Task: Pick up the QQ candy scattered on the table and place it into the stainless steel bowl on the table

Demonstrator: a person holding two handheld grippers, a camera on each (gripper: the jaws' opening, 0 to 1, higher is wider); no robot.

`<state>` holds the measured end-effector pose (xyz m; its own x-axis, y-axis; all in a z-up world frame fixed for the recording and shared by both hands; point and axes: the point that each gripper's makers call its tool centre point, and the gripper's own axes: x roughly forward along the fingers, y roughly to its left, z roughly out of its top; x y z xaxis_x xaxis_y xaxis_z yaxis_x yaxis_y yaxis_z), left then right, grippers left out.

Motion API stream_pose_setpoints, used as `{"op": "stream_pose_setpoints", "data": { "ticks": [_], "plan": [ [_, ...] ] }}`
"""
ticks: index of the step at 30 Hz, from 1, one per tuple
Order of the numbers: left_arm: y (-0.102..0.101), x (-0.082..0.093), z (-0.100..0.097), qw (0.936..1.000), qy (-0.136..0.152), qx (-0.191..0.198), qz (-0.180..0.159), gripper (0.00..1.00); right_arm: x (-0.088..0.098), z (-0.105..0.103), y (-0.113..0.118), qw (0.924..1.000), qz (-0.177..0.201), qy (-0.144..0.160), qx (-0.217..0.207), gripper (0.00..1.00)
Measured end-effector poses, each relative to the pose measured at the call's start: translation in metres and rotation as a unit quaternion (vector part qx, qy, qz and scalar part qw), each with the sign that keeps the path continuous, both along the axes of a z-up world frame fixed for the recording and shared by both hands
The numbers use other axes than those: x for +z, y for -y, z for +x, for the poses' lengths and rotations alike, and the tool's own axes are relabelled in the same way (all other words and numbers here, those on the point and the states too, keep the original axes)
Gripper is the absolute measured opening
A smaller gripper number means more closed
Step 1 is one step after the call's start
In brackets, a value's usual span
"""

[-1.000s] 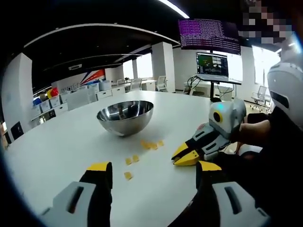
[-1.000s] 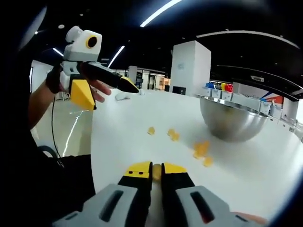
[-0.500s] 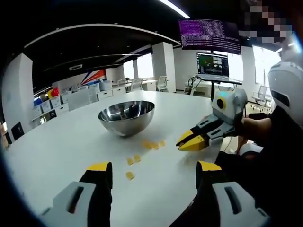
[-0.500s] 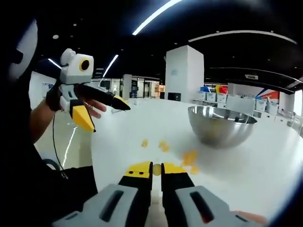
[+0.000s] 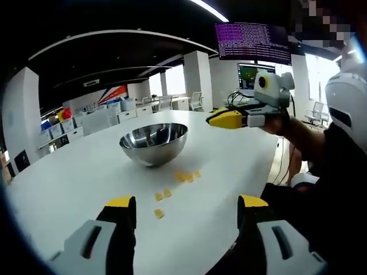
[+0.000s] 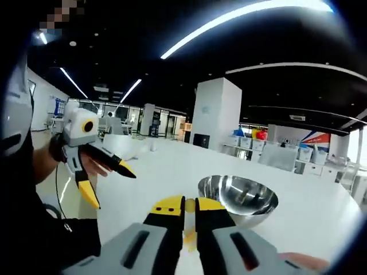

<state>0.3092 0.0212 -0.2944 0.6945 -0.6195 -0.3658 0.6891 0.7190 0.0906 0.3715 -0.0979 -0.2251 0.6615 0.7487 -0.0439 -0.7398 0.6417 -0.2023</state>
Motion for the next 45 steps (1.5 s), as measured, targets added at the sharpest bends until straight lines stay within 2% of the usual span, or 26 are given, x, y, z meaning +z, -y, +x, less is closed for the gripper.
{"op": "stream_pose_setpoints", "data": {
  "ticks": [2,9,13,15,17,23,29,36,45],
  "plan": [
    [-0.001,0.001,0.0,1.0,0.001,0.0,0.0,0.72,0.014,0.005,0.001,0.9999,0.003,0.015,-0.002,0.05],
    [0.0,0.002,0.0,1.0,0.002,-0.003,0.0,0.72,0.058,0.023,0.001,0.9988,0.029,0.038,0.001,0.05],
    [-0.001,0.002,0.0,1.0,0.002,-0.003,0.002,0.72,0.079,0.045,-0.001,0.9983,0.029,0.05,-0.011,0.05],
    [-0.002,0.003,0.0,1.0,0.003,-0.001,0.001,0.72,0.084,0.055,-0.004,0.9977,0.019,0.063,-0.015,0.05],
    [-0.004,0.004,0.0,1.0,0.004,0.001,0.001,0.72,0.084,0.067,-0.006,0.9977,0.013,0.064,-0.019,0.05],
    [-0.007,0.003,-0.001,1.0,0.003,0.005,0.001,0.71,0.063,0.106,-0.009,0.9994,0.014,0.019,-0.024,0.05],
    [-0.008,0.001,-0.002,1.0,0.001,0.006,0.002,0.71,0.021,0.143,-0.008,0.9985,-0.008,-0.023,-0.05,0.05],
    [-0.01,0.002,-0.002,1.0,0.003,0.009,-0.001,0.71,-0.01,0.152,-0.012,0.9968,-0.02,-0.05,-0.059,0.05],
    [-0.013,-0.002,-0.002,0.9999,0.001,0.011,0.003,0.71,-0.013,0.153,-0.009,0.9961,-0.025,-0.049,-0.069,0.06]
  ]
}}
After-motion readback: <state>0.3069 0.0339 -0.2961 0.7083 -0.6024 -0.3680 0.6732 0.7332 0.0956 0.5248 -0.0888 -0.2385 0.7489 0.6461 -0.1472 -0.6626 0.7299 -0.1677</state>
